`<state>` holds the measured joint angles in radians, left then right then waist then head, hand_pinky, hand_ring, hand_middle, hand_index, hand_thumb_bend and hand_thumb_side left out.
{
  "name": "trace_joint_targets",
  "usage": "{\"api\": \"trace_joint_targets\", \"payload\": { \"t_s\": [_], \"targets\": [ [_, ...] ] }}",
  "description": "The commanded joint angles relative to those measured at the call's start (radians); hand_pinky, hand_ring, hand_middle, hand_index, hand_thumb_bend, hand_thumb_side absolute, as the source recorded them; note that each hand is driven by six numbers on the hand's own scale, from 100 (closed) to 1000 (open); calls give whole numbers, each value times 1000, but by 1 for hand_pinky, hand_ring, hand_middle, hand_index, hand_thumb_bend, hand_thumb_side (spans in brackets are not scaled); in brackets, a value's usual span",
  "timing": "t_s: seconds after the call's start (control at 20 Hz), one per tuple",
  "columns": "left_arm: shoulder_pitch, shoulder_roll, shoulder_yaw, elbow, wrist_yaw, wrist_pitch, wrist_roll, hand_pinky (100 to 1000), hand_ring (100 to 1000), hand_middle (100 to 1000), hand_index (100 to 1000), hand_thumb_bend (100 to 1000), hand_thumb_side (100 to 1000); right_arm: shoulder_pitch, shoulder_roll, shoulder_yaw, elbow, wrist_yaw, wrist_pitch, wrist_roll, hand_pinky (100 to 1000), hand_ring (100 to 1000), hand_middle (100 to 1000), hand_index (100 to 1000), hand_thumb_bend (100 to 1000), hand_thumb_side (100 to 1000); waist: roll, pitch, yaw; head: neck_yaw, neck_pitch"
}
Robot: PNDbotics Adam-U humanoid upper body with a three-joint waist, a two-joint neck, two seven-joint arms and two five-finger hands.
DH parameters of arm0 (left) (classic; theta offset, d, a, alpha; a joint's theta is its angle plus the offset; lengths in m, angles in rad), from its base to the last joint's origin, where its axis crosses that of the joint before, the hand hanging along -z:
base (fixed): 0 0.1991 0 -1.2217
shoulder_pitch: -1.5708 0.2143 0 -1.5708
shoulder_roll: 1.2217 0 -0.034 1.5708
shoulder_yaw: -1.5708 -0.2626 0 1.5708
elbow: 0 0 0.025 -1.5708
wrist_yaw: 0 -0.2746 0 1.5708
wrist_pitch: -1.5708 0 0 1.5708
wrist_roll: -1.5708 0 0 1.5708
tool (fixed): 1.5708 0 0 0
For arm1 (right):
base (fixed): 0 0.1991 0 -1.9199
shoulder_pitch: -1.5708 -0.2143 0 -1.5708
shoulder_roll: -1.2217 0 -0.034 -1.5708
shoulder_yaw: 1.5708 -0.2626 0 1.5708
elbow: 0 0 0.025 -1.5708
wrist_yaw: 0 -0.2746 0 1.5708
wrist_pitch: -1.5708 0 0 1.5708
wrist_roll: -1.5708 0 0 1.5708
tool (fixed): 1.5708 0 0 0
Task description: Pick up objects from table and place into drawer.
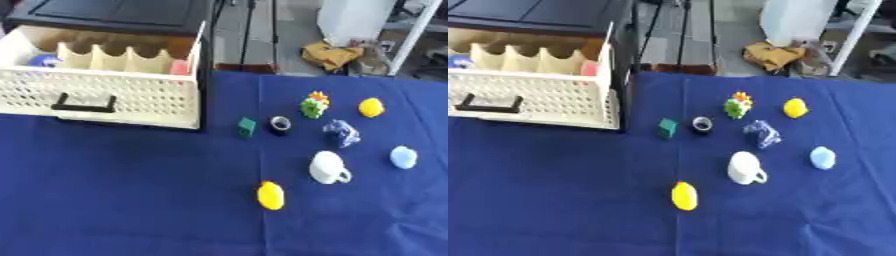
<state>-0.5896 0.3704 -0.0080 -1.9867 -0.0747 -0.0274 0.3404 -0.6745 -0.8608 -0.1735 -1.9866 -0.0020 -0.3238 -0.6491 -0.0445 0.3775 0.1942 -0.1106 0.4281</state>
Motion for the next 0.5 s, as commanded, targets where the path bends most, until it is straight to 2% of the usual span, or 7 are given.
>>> {"api": "trace_joint_targets", "payload": {
  "t_s": [0.05, 0.15, 0.2, 0.3, 0.4, 0.5],
  "targets": [
    [-9, 23, 15, -13, 14, -28, 30, 592, 791, 815, 929, 100, 1000, 30, 16, -4, -13, 98, -63, -76, 551, 714, 655, 783, 100, 928, 12, -19, -9, 27, 8],
    [-3, 33, 20, -13, -6, -32, 32, 515, 750, 782, 903, 100, 1000, 57, 41, 9, -13, 160, -97, -119, 546, 711, 652, 774, 100, 897, 24, -17, -19, 42, 10],
    [2, 48, 22, -13, -34, -24, 22, 441, 688, 760, 891, 100, 1000, 69, 54, 16, -13, 192, -109, -141, 547, 711, 652, 773, 100, 895, 30, -15, -24, 50, 11],
    [1, 91, 27, -13, -119, 5, -25, 218, 503, 639, 823, 100, 964, 93, 78, 34, -13, 245, -119, -173, 547, 706, 643, 761, 100, 889, 41, -16, -31, 60, 15],
    [-16, 152, 28, -13, -239, 31, -113, 105, 412, 586, 799, 100, 918, 114, 102, 52, -13, 280, -112, -189, 545, 699, 635, 755, 100, 895, 53, -19, -37, 64, 21],
    [-39, 219, 13, -13, -342, 49, -236, 100, 351, 553, 774, 100, 899, 128, 121, 67, -13, 298, -97, -194, 544, 694, 628, 750, 100, 893, 65, -25, -43, 67, 27]
  ]
}}
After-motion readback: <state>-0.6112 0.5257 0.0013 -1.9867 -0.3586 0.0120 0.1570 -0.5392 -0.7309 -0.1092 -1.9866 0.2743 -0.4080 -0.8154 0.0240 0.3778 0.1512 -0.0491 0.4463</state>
